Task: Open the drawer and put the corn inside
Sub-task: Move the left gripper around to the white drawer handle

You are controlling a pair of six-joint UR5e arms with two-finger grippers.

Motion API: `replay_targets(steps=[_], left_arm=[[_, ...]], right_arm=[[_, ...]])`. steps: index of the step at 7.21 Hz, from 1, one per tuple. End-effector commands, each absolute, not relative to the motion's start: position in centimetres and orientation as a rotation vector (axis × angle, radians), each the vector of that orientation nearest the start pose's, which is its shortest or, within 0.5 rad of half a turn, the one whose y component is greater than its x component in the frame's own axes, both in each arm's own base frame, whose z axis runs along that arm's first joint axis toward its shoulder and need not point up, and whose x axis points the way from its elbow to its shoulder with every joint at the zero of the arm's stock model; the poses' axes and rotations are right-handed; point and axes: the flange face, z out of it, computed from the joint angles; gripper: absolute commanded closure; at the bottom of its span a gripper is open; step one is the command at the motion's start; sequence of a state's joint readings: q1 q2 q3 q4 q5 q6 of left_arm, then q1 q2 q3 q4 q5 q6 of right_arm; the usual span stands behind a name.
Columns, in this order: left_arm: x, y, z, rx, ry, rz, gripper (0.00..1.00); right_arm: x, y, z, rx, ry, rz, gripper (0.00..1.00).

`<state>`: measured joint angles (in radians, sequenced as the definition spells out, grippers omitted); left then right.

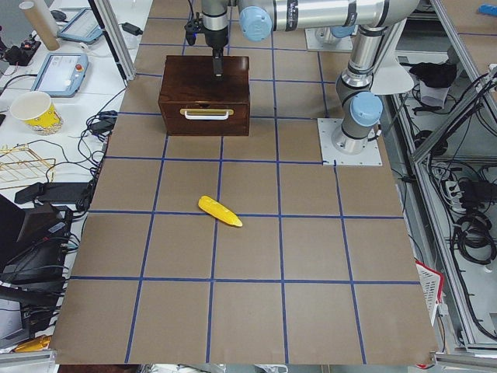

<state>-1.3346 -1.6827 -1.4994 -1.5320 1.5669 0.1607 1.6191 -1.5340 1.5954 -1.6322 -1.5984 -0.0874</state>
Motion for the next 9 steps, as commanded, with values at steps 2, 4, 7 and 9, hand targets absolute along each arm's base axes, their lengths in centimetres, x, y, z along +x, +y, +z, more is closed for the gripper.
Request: replay_targets(steps=[2,4,7,9], left_arm=[[8.6,-56.5,45.2,-0.081,3.185,-0.022,0.00],[12.2,-57.1,42.9,0.007,3.224,-0.002,0.00],[15.1,-59.0,38.0,0.048,3.314,-0.005,0.00],[15.1,-60.3,35.8,0.113,3.378,-0.045,0.00]], right_arm=[[15.6,-49.9,46.3,-0.219,3.162,0.003,0.00],[15.5,-50.0,46.3,-0.214,3.162,0.003,0.00],[15.6,-49.9,46.3,-0.219,3.162,0.003,0.00],[15.5,-50.0,46.4,-0.214,3.162,0.001,0.00]])
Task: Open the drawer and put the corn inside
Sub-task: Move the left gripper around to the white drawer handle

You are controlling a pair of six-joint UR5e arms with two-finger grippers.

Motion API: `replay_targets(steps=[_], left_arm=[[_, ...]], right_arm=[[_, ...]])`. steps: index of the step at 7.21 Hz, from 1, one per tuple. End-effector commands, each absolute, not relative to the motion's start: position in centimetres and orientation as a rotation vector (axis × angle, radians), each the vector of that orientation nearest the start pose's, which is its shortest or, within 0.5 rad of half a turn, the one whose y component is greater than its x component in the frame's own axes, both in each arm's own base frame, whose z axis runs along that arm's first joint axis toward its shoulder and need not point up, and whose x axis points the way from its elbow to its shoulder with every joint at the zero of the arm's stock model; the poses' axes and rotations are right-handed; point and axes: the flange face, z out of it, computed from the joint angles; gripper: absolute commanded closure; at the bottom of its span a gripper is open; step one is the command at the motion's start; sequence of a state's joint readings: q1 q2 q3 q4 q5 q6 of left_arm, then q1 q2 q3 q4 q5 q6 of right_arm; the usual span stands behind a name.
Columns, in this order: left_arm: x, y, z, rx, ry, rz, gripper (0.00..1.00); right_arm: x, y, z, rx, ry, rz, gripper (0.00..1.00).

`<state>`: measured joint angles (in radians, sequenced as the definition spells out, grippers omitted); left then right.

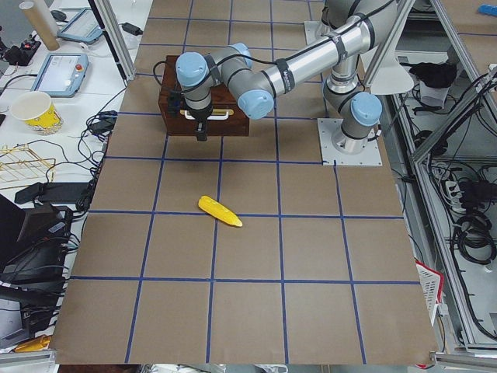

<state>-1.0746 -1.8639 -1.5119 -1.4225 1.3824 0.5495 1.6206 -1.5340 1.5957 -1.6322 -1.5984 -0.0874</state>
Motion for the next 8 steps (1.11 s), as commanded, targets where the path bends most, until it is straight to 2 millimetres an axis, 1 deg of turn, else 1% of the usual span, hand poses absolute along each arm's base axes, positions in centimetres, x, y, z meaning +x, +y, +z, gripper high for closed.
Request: replay_targets(steps=[1,3,5,6,8], left_arm=[[15.0,-60.6,34.8,0.113,3.390,-0.023,0.00],[14.5,-61.5,32.4,0.124,3.477,-0.038,0.00],[14.0,-62.2,31.6,0.153,3.475,-0.062,0.00],[11.9,-62.9,31.8,0.185,3.525,-0.109,0.00],[11.0,-63.2,31.0,0.217,3.532,-0.089,0.00]], right_arm=[[15.6,-50.0,46.4,-0.219,3.162,0.001,0.00],[15.6,-49.9,46.3,-0.219,3.162,0.003,0.00],[15.4,-50.0,46.4,-0.214,3.162,0.001,0.00],[15.4,-50.0,46.4,-0.214,3.162,0.001,0.00],[15.6,-50.0,46.4,-0.219,3.162,0.001,0.00]])
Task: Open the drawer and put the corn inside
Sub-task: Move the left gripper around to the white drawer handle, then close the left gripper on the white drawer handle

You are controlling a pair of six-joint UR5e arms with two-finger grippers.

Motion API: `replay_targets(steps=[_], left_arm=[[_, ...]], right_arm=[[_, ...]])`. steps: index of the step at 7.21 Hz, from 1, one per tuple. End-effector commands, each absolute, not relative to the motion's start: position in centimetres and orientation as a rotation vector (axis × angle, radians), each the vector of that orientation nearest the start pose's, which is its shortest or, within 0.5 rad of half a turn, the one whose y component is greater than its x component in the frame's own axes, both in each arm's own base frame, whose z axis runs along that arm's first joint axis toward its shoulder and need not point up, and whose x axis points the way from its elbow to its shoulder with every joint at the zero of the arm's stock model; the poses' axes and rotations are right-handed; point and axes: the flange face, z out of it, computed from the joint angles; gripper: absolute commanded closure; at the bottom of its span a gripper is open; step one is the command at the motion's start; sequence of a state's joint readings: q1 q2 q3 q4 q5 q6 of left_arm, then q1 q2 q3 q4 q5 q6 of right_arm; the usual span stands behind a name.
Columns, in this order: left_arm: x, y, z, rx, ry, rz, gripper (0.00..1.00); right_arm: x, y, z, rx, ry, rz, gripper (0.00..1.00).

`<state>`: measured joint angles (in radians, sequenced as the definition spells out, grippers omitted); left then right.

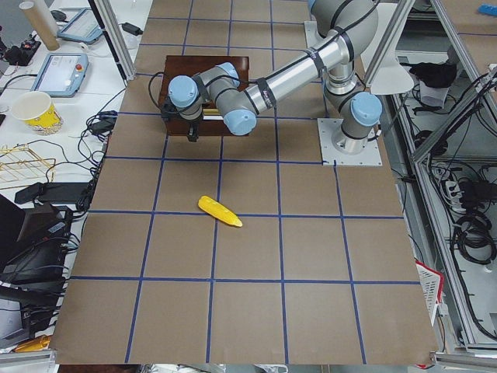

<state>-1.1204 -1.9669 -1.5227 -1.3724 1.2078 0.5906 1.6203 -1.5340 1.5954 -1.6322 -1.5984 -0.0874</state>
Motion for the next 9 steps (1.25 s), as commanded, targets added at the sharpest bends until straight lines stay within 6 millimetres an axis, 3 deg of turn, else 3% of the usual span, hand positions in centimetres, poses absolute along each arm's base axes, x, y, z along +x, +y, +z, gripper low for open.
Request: replay_targets(steps=[1,9], left_arm=[[11.0,-63.1,31.1,0.220,3.531,-0.090,0.00],[11.0,-63.1,28.4,0.210,3.557,-0.019,0.00]], right_arm=[[15.6,-49.9,46.3,-0.219,3.162,0.003,0.00],[15.6,-50.0,46.4,-0.219,3.162,0.001,0.00]])
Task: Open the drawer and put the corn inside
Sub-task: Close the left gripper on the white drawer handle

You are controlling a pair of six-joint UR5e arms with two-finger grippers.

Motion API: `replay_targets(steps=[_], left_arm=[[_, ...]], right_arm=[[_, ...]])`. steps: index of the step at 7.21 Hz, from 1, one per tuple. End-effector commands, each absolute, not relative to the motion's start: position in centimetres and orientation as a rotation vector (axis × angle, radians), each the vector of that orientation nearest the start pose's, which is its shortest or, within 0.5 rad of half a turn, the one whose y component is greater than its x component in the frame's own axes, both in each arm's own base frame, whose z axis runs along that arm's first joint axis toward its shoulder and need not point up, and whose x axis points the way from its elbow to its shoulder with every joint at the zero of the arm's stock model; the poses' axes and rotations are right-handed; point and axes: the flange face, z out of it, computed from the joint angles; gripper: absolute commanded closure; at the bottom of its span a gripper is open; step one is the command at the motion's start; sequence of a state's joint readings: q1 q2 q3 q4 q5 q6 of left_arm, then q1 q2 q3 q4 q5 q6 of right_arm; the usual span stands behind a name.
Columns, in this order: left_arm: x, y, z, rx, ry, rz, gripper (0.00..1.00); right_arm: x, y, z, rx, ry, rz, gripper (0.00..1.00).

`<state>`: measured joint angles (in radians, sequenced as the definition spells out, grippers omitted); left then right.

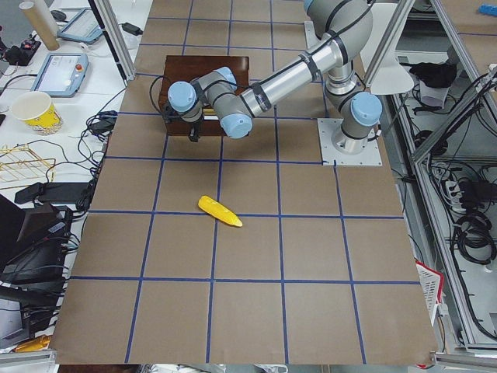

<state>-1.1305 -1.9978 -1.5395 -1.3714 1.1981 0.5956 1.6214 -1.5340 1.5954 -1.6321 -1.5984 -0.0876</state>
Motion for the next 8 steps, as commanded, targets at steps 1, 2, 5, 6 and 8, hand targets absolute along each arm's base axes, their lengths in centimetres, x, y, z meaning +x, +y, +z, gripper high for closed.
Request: replay_targets(steps=[1,2,5,6,8], left_arm=[[11.02,-63.18,28.21,0.209,3.559,-0.014,0.00],[10.98,-63.11,28.08,0.209,3.560,-0.009,0.00],[11.09,-63.27,27.49,0.207,3.561,0.003,0.00],[11.21,-63.56,27.47,0.209,3.550,-0.035,0.00],[11.43,-63.63,27.62,0.209,3.540,-0.041,0.00]], right_arm=[[15.60,-49.95,46.36,-0.219,3.162,0.001,0.00],[15.45,-50.00,46.36,-0.214,3.162,0.001,0.00],[15.60,-49.95,46.36,-0.219,3.162,0.001,0.00],[15.60,-49.95,46.36,-0.219,3.162,0.001,0.00],[15.60,-49.94,46.29,-0.219,3.162,0.003,0.00]])
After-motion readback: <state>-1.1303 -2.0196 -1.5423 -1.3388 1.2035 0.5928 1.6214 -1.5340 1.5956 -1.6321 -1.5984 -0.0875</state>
